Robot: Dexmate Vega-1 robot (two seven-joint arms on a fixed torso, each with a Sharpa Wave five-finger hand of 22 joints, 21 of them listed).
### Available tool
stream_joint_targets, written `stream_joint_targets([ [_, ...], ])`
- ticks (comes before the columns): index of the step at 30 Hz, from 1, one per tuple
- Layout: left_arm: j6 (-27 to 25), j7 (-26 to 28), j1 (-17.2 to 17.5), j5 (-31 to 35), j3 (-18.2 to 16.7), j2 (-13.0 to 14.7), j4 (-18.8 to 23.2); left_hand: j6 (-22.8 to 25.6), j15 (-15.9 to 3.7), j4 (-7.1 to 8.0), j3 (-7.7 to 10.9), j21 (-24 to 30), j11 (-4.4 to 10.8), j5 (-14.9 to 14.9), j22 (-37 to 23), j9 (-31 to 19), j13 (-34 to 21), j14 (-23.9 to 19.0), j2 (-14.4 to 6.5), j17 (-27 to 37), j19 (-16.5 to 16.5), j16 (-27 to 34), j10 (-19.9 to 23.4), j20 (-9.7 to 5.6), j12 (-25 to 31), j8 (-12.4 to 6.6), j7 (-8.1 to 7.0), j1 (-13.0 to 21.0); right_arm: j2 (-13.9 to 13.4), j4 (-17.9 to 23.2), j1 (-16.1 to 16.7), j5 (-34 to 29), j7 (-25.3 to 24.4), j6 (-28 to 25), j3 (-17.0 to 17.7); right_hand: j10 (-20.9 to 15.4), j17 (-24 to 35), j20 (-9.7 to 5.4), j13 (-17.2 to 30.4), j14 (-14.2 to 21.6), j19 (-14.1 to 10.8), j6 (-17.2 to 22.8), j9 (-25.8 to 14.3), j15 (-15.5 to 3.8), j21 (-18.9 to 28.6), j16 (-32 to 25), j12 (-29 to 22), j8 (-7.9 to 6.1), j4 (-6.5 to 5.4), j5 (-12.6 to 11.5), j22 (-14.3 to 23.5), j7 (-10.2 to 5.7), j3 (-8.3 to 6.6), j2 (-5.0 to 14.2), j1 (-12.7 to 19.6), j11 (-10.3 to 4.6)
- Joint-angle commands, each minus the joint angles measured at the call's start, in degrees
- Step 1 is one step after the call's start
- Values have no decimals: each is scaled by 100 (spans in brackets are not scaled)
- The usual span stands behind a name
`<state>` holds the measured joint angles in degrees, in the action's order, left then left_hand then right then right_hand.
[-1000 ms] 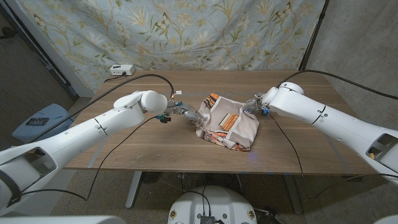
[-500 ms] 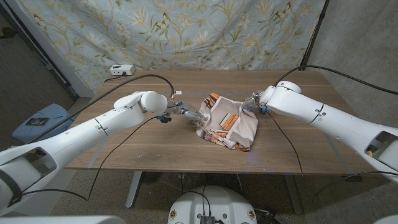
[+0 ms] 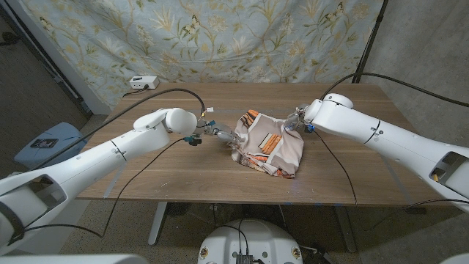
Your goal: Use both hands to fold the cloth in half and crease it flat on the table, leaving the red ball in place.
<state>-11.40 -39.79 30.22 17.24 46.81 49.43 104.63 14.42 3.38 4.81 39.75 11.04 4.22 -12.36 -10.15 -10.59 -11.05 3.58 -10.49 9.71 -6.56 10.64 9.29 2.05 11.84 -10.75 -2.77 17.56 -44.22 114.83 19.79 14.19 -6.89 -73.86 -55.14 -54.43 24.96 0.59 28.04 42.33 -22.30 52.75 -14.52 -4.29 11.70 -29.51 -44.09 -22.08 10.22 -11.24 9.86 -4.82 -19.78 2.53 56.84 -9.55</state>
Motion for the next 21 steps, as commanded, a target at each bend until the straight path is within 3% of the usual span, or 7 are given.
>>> stream_joint_targets([
  [1, 22, 12, 10, 10, 9, -5, 9, 0, -12, -33, 2, 58, -14, -7, -8, -4, -9, 1, 8, 11, -28, -14, -1, -1, 14, 14, -39, 17, -14, 50, -67, -72, -53, -82, -95, -73, 80, -39, 51, 103, -71, 85, -23, -906, -9, -72, -51, -78, 26, -20, 1, -28, -62, 47, 274, -37],
  [8, -11, -3, 22, -7, 18, -23, 22, -15, -17, -49, 1, 59, -15, -4, -7, -4, -9, -1, 12, 9, -25, -15, -6, -1, 12, 18, -43, 22, 15, -107, -5, -98, -54, 69, -102, -150, 108, -57, 47, 163, -118, 141, -21, -899, -3, -106, -77, -109, -15, 7, 2, -41, -26, 56, 356, -65],
  [21, -78, 20, 67, -3, 40, -37, 84, -16, -22, -80, -4, 60, -9, 1, -6, -4, -9, -4, 22, 7, -21, -18, -21, -2, 6, 15, -54, 32, -9, -112, -279, -242, 145, 70, -329, -249, 211, -85, 87, 330, -198, 273, -14, -915, 3, -187, -129, -184, -14, 23, 3, -102, -10, 74, 564, -117],
])
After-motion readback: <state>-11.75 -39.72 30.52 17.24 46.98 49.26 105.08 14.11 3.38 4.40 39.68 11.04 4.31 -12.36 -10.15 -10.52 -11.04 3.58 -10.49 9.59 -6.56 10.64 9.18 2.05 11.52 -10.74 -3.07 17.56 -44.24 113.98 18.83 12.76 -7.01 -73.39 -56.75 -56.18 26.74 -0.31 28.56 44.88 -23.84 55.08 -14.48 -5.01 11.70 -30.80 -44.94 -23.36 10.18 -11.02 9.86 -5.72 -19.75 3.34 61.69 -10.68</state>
